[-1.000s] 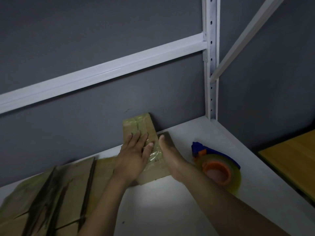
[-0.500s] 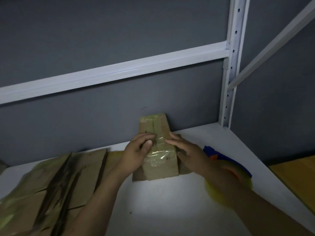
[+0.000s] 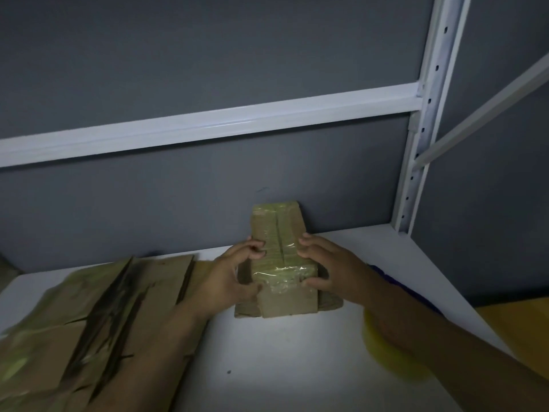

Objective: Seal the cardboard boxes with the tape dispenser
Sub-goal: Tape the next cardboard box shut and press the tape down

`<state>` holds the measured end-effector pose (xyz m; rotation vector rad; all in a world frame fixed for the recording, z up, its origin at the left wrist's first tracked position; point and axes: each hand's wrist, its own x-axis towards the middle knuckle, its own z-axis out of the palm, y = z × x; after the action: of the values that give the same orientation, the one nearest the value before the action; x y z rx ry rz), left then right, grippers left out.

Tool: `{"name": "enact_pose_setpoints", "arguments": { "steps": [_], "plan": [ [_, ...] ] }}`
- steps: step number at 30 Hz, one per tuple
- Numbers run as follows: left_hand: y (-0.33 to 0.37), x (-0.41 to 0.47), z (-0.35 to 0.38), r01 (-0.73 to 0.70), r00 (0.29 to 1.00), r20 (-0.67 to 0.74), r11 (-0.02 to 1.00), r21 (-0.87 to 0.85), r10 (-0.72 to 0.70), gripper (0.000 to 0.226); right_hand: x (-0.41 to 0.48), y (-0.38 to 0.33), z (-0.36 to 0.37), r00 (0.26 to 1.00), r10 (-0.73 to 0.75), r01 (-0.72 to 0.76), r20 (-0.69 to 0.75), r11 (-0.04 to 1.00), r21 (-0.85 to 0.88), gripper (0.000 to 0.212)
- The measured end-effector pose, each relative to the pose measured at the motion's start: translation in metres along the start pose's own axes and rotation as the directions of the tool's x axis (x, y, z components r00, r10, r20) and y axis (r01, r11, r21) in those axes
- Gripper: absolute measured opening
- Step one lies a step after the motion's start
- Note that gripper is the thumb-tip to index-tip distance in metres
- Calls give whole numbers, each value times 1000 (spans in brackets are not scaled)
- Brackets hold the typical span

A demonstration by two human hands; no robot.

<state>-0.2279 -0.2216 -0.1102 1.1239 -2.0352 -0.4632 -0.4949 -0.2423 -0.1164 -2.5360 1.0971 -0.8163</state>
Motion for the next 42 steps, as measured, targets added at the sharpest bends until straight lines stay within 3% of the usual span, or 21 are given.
{"name": "enact_pose_setpoints", "arguments": {
  "steps": [3,5,7,9,11,15,18,23,26,29,33,36,39,42],
  "plan": [
    [8,-2,14,46,998,-52,996,77,-42,63,1,-3,-4,997,43,-43,62,999,-5,78],
    [11,-1,16,110,993,-34,994,11,-110,70,4,-6,-12,994,75,-80,82,995,59,68],
    [17,3,15,125,989,-74,991,-53,-129,58,12,-12,-15,996,84,-82,-5,989,126,47],
    [20,8,18,112,984,-141,993,28,-107,52,20,-15,-9,991,88,-78,-104,992,94,47],
    [16,11,24,88,979,-195,985,145,-59,60,23,-16,6,980,83,-82,-180,997,13,48],
    [13,7,28,46,983,-182,981,188,-11,69,14,-13,34,939,-16,-21,-343,994,-104,51],
    [10,6,19,-14,993,-111,977,212,38,63,9,-2,32,969,-97,72,-228,991,-113,53],
    [-4,-2,8,20,1000,-17,1000,-15,-20,62,-2,9,11,997,-35,46,-62,982,184,45],
    [-4,-4,12,-14,998,-60,1000,11,14,58,5,-1,13,991,16,-4,-135,996,92,55],
    [-1,-3,10,-24,997,-68,998,53,27,56,9,-5,18,980,8,2,-201,999,52,48],
    [-3,1,-4,0,996,94,1000,4,-1,60,0,5,3,999,23,-17,-22,965,261,38],
    [-2,8,-17,30,984,175,1000,-1,-29,54,-4,5,-2,1000,23,-21,-8,965,260,39],
    [2,36,-15,127,992,33,991,-39,-126,43,-7,2,-2,994,37,-7,-104,961,276,41],
    [-2,73,-5,216,976,-53,968,127,-211,56,-10,1,-4,993,41,-2,-115,946,323,41]
  ]
}}
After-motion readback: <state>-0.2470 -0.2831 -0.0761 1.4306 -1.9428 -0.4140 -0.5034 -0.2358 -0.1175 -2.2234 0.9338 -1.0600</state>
